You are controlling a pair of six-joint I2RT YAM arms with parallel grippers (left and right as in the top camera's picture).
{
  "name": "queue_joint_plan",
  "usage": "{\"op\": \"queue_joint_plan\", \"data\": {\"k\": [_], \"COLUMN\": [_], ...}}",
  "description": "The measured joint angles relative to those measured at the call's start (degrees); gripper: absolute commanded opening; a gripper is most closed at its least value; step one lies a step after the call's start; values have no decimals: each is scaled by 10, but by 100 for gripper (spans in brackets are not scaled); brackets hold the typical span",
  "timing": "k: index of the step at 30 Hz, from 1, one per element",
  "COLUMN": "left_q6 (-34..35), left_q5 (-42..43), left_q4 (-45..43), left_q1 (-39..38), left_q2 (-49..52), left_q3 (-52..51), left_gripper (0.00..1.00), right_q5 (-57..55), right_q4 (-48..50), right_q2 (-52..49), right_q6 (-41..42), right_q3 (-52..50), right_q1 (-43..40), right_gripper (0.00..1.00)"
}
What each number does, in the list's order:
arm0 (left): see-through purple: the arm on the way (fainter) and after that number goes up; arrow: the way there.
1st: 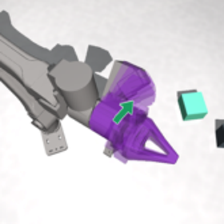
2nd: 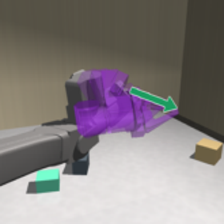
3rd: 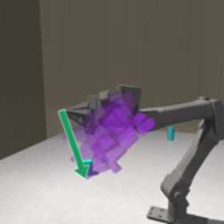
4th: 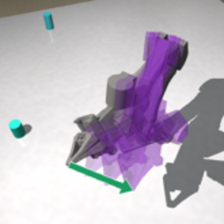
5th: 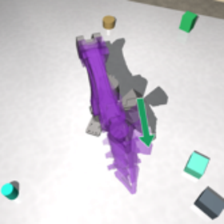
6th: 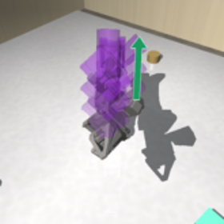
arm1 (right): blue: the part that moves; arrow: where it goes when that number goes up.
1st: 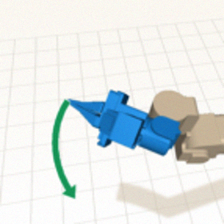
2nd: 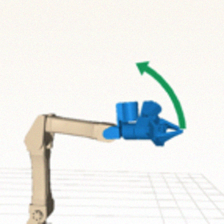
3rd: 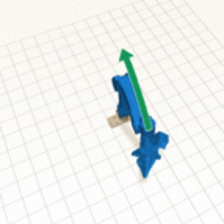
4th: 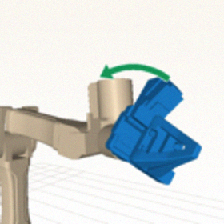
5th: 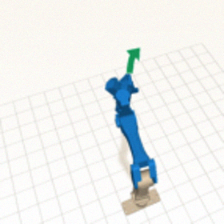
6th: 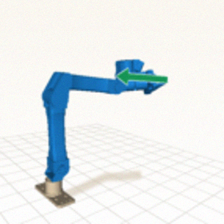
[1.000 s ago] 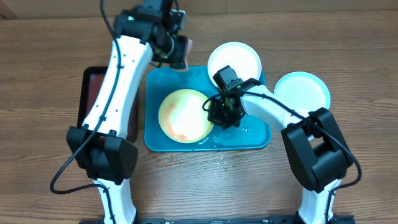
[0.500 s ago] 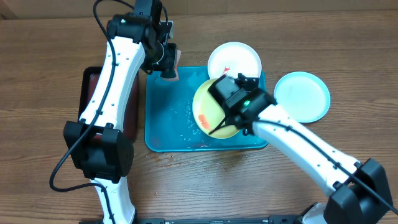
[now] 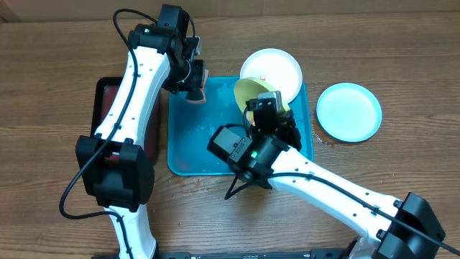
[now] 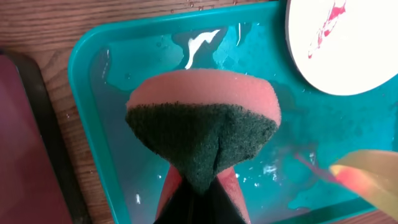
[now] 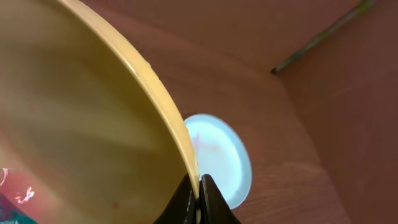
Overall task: Clean dirty plates on tray and stack at the side
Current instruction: 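Lift the yellow plate with the right gripper and tilt it up, then carry the yellow plate right and set it on the light-blue plate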
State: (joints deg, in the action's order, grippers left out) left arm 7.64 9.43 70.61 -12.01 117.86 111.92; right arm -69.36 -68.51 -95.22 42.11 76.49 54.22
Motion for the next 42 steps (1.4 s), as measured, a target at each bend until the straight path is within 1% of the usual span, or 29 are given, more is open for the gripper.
{"op": "queue_joint_plan", "data": {"k": [7, 13, 18, 25, 31, 34, 39, 42], "left_q6": [10, 10, 10, 10, 10, 10, 12, 12], "left_q5": [0, 0, 0, 0, 0, 0, 0, 0], "left_q4": [-1, -2, -2, -1, -1, -2, -2, -1], "left_q1": [0, 0, 0, 0, 0, 0, 0, 0], "left_q2": [0, 0, 0, 0, 0, 0, 0, 0], "left_q3": [0, 0, 0, 0, 0, 0, 0, 0], "left_gripper": [4, 4, 4, 4, 4, 4, 4, 4], "right_q5": [-80, -105, -51, 56, 83, 67, -16, -48], "right_q4": [-14, -16, -11, -12, -17, -20, -27, -26], "right_q2": [0, 0, 0, 0, 0, 0, 0, 0], "right_q6": [3, 3, 9, 58, 89, 98, 104, 106], "right_q3": [0, 0, 0, 0, 0, 0, 0, 0], "right_q1": [1, 1, 1, -7, -20, -30, -34, -35], "right_gripper": [4, 4, 4, 4, 4, 4, 4, 4]}}
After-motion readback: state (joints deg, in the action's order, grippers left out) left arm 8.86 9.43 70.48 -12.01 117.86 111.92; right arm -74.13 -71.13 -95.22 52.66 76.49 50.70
